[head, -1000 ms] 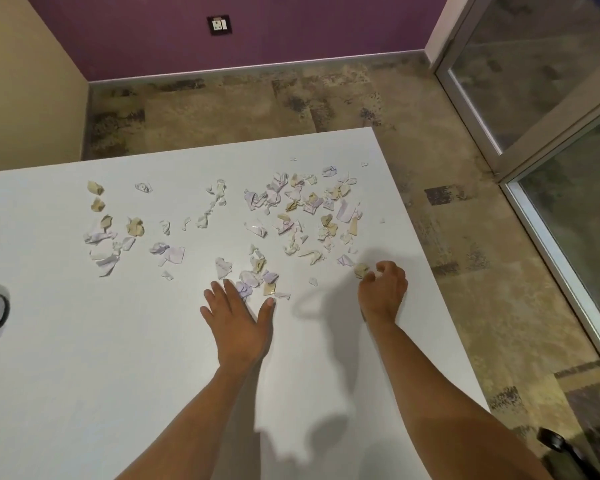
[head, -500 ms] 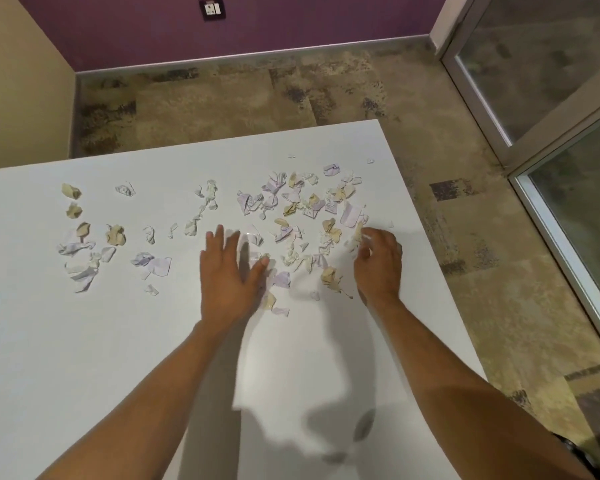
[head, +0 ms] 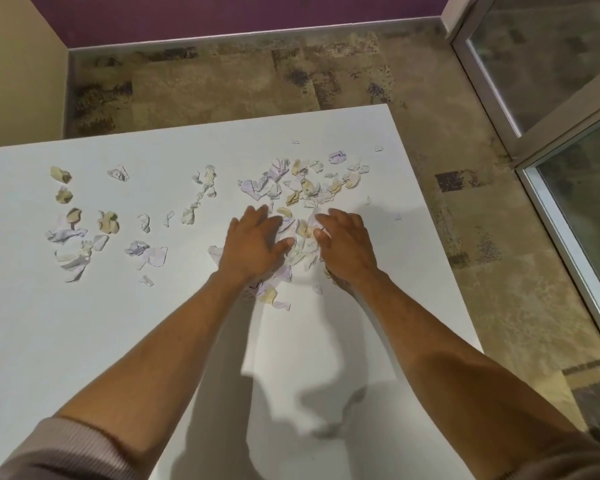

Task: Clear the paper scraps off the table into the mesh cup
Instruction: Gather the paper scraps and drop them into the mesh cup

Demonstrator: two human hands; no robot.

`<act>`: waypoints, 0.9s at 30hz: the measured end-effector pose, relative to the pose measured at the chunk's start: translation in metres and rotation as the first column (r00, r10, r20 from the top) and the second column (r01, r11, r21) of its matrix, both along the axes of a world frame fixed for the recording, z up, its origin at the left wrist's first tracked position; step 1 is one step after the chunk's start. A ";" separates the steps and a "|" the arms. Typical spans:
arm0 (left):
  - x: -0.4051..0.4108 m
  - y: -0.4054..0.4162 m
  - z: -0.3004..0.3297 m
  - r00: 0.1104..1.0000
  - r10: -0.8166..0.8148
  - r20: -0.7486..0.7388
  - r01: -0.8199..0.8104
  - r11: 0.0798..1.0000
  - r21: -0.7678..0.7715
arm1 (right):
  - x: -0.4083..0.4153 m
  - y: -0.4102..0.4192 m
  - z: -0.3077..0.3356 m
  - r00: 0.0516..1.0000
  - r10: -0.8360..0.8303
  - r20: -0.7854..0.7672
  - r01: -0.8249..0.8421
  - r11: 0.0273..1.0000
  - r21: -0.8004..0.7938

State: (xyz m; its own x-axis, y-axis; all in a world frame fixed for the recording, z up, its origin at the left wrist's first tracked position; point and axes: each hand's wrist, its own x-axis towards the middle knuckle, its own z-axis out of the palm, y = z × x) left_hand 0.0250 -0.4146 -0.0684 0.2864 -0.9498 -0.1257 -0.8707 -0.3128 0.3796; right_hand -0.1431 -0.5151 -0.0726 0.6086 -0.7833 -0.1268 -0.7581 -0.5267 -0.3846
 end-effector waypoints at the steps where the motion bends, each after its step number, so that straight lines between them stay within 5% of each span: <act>1: -0.002 0.005 0.000 0.999 -0.043 -0.028 0.043 0.999 -0.007 | -0.003 0.004 0.000 0.999 0.049 -0.009 -0.049 0.999 -0.015; 5: -0.009 0.029 0.007 0.967 -0.165 -0.192 0.168 0.986 0.000 | -0.020 0.016 0.008 0.980 0.197 0.009 -0.197 0.975 0.098; 9: -0.005 0.055 0.018 0.985 -0.073 -0.156 0.061 0.995 -0.080 | -0.045 0.024 0.022 0.994 0.031 0.108 -0.044 0.992 0.117; 14: -0.013 0.081 0.025 0.991 0.129 -0.030 -0.121 0.975 0.187 | -0.061 0.032 0.027 0.970 -0.071 -0.231 0.113 0.979 0.172; 18: -0.029 0.070 0.026 0.998 0.061 -0.017 -0.055 0.964 0.262 | -0.033 0.046 0.027 0.976 -0.025 -0.215 0.075 0.971 0.225; 27: -0.045 0.066 0.017 0.982 0.104 -0.157 -0.099 0.994 0.039 | -0.010 0.074 0.024 0.983 0.067 -0.169 -0.061 0.997 0.037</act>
